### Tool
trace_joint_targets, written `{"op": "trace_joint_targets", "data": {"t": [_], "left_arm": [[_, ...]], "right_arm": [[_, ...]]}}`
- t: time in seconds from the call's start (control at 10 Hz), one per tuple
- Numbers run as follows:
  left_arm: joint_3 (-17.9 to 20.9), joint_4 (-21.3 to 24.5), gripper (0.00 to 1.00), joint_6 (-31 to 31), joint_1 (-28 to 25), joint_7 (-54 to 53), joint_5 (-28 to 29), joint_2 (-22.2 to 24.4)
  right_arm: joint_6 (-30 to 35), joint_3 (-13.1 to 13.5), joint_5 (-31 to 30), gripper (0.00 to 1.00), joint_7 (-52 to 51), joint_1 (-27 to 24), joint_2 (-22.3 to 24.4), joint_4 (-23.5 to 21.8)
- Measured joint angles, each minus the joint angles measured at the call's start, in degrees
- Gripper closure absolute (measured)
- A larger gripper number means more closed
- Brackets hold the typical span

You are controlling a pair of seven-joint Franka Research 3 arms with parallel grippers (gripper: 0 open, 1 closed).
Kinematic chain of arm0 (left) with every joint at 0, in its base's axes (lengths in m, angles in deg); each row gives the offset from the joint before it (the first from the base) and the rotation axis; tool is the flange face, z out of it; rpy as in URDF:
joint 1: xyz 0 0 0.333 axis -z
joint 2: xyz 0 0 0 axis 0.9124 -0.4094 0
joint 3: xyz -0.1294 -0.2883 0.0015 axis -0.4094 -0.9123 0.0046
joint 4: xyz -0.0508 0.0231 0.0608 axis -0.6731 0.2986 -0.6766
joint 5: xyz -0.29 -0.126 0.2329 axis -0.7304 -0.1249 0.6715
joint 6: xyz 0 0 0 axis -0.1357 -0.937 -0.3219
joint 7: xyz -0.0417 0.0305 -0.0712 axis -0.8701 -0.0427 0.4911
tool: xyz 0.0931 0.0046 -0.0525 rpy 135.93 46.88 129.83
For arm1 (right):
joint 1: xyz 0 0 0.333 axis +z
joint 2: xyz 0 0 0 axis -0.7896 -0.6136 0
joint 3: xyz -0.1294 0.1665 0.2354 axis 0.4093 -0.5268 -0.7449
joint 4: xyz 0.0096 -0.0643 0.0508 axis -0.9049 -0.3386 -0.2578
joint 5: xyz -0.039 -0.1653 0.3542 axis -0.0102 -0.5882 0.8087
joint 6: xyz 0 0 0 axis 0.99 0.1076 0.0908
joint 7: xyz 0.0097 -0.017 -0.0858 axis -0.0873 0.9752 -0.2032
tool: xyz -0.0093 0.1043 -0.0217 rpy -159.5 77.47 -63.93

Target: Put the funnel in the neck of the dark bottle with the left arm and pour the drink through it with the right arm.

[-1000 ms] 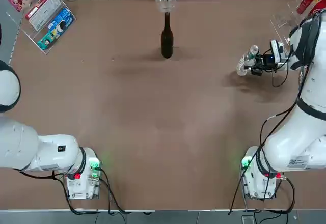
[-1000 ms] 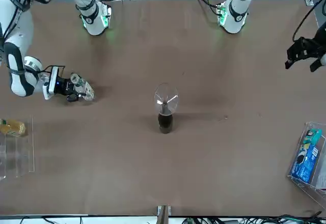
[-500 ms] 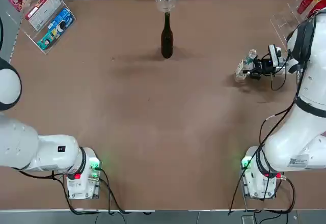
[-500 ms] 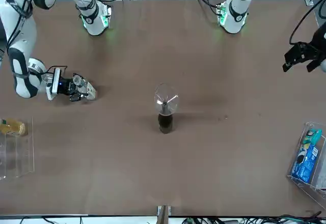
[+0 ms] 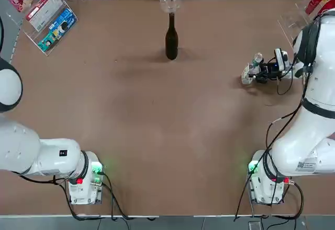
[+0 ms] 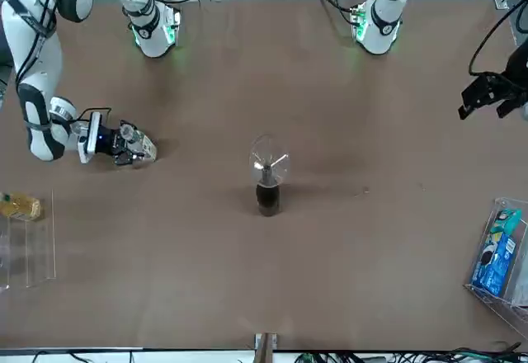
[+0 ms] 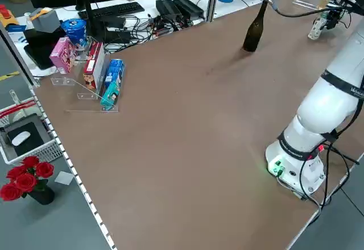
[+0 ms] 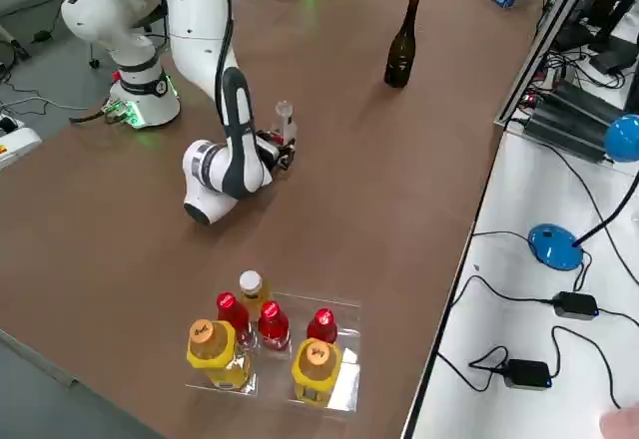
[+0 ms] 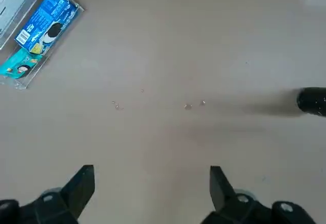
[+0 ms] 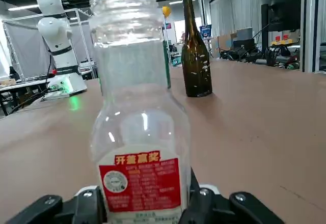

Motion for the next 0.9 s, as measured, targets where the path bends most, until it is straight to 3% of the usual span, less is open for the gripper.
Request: {"op": "trace_joint_targets", "data": {"t": [0.1,0.6,0.7,0.9], "left_arm": [[0.0,-0.1,0.0,0.0,0.0,0.0,0.0,-0.1],[0.0,-0.3,0.0,0.0,0.0,-0.1,0.0,-0.5],[0.0,-0.4,0.0,0.0,0.0,-0.1,0.0,-0.5],[0.0,-0.4,0.0,0.0,0.0,-0.2,0.0,-0.5]], "right_arm": [[0.0,0.0,0.0,0.42,0.0,0.0,0.0,0.0],[0.3,0.0,0.1,0.12,0.0,0.0,0.0,0.1],[0.3,0.0,0.1,0.0,0.0,0.0,0.0,0.1],[0.4,0.1,0.1,0.0,0.0,0.1,0.0,0.2]]}}
